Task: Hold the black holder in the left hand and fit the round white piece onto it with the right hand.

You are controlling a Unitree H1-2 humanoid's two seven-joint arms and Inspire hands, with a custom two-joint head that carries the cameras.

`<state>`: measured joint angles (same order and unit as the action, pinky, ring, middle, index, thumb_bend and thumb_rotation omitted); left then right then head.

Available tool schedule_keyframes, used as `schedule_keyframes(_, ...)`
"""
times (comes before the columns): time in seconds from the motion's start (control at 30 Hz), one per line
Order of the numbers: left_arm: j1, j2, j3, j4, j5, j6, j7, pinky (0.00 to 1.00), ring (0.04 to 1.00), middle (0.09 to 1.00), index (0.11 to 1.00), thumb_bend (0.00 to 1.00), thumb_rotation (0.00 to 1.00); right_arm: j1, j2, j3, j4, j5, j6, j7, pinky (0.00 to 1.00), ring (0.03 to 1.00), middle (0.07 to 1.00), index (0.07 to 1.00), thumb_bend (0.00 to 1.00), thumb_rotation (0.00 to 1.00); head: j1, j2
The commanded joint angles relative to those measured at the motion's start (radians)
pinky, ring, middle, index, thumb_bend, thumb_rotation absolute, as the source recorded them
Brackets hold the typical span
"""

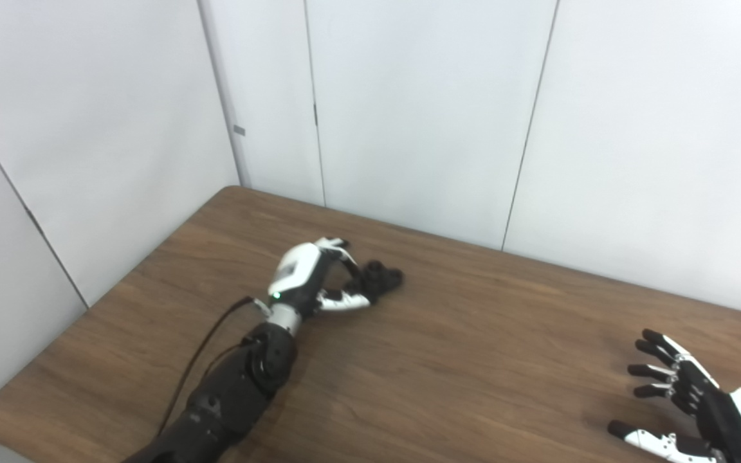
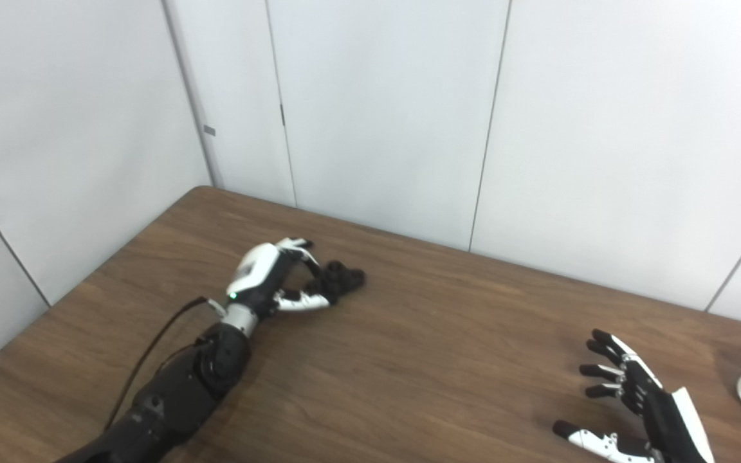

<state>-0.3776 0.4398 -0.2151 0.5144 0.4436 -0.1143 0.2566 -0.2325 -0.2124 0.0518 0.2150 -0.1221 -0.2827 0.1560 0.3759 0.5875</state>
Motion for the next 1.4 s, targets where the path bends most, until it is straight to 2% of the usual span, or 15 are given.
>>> schedule_keyframes(0.0, 0.049, -0.034, -0.055, 0.027, -0.003, -0.010, -0.117, 0.85, 0.935, 0.878, 0.485, 0.52, 0.06, 0.007, 0.008, 0.002, 0.018, 0.002, -0.032, -0.018, 0.61, 0.737, 0.850, 0.869, 0.60, 0.02, -0.008, 0.004)
schedule_keyframes(0.1, 0.051, -0.034, -0.083, 0.016, -0.003, -0.050, -0.155, 0.85, 0.942, 0.878, 0.485, 0.52, 0.06, 0.009, 0.011, 0.002, 0.015, 0.003, -0.032, -0.017, 0.61, 0.739, 0.851, 0.870, 0.59, 0.05, -0.022, 0.007)
schedule_keyframes(0.37, 0.063, -0.052, -0.154, -0.062, -0.022, -0.095, -0.260, 0.91, 0.955, 0.875, 0.484, 0.52, 0.06, 0.004, 0.012, 0.003, 0.030, -0.002, -0.060, -0.022, 0.60, 0.732, 0.845, 0.868, 0.59, 0.07, -0.070, 0.015)
schedule_keyframes(0.5, 0.062, -0.059, -0.199, -0.104, -0.002, -0.107, -0.288, 0.85, 0.943, 0.869, 0.484, 0.52, 0.06, 0.002, 0.016, 0.004, 0.028, -0.010, -0.059, -0.026, 0.60, 0.731, 0.843, 0.864, 0.59, 0.06, -0.099, 0.020)
schedule_keyframes(0.63, 0.055, -0.072, -0.239, -0.135, -0.002, -0.115, -0.336, 0.95, 0.956, 0.883, 0.484, 0.52, 0.06, 0.003, 0.017, 0.001, 0.011, -0.016, -0.049, -0.027, 0.61, 0.738, 0.848, 0.870, 0.59, 0.10, -0.135, 0.027)
schedule_keyframes(0.8, 0.039, -0.090, -0.284, -0.131, 0.039, -0.123, -0.353, 0.89, 0.949, 0.882, 0.483, 0.52, 0.06, 0.001, 0.021, -0.001, 0.015, -0.012, -0.064, -0.030, 0.59, 0.733, 0.836, 0.865, 0.60, 0.10, -0.166, 0.032)
schedule_keyframes(0.93, 0.025, -0.104, -0.318, -0.112, 0.053, -0.126, -0.380, 0.95, 0.974, 0.896, 0.483, 0.52, 0.06, 0.007, 0.027, 0.005, 0.001, -0.027, -0.055, -0.038, 0.59, 0.729, 0.840, 0.865, 0.60, 0.12, -0.193, 0.037)
schedule_keyframes(1.13, -0.003, -0.105, -0.386, -0.079, 0.114, -0.133, -0.378, 0.98, 0.990, 0.916, 0.483, 0.52, 0.06, 0.015, 0.030, 0.007, -0.006, -0.026, -0.060, -0.038, 0.59, 0.722, 0.835, 0.863, 0.60, 0.12, -0.214, 0.042)
schedule_keyframes(1.23, -0.016, -0.106, -0.417, -0.065, 0.164, -0.117, -0.360, 1.00, 0.976, 0.910, 0.483, 0.52, 0.06, 0.026, 0.029, 0.007, -0.024, -0.027, -0.052, -0.037, 0.59, 0.730, 0.840, 0.864, 0.60, 0.12, -0.239, 0.051)
schedule_keyframes(1.37, -0.030, -0.102, -0.437, -0.058, 0.203, -0.093, -0.368, 1.00, 0.985, 0.913, 0.484, 0.52, 0.06, 0.035, 0.028, 0.004, -0.055, -0.032, -0.035, -0.039, 0.60, 0.736, 0.841, 0.867, 0.60, 0.12, -0.291, 0.053)
